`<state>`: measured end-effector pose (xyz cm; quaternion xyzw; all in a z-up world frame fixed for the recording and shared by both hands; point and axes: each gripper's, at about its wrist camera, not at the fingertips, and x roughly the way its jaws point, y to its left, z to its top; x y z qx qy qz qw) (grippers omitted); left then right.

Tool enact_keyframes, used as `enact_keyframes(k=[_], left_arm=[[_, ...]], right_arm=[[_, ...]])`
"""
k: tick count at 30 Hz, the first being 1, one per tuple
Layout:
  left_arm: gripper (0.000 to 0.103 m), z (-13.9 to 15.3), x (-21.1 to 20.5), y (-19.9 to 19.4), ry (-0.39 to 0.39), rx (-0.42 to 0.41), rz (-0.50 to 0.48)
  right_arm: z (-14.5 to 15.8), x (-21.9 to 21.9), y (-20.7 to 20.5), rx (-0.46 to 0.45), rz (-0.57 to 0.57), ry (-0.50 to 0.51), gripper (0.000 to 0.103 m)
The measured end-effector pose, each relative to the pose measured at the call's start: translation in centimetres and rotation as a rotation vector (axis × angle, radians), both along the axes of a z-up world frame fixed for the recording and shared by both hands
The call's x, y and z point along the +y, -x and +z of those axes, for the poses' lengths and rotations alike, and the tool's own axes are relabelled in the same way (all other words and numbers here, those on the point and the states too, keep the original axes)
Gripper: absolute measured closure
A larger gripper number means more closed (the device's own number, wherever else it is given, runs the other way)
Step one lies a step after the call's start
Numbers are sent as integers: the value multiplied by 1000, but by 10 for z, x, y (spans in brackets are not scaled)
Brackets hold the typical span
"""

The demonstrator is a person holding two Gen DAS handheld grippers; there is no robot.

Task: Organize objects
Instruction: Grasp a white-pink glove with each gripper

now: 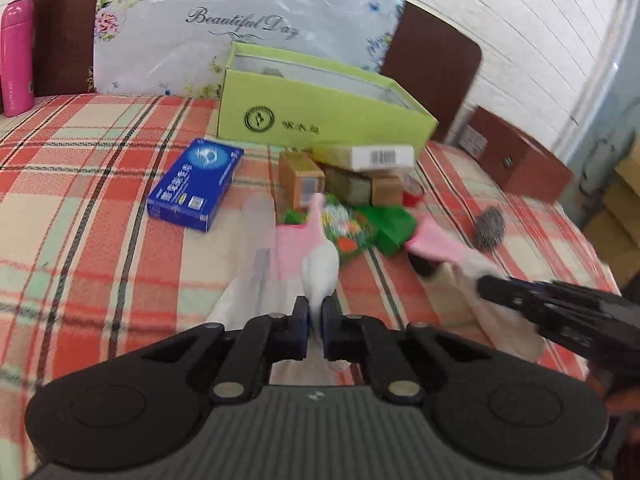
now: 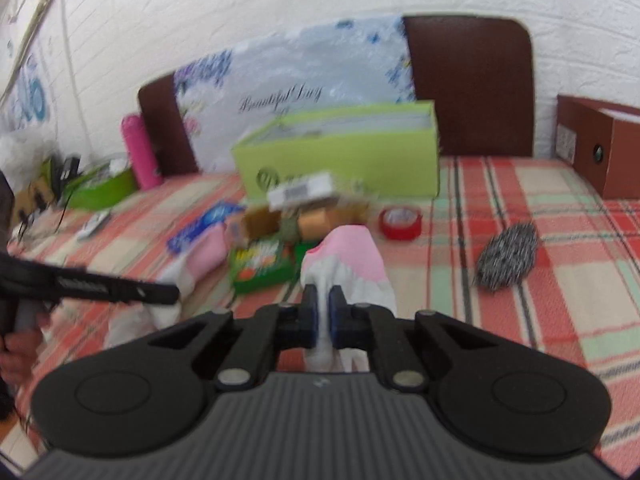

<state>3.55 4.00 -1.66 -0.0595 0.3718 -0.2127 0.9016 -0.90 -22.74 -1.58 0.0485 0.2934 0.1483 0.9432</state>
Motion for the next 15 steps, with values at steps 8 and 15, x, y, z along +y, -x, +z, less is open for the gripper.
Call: enact_keyframes(k=[8, 15], left_arm=[[74, -15, -9, 7, -64, 22, 18], [65, -15, -27, 2, -72, -3, -28]], right_arm=[[-20, 13, 10, 45, -11, 64, 46], [-21, -2, 7, 57, -69, 73, 41]])
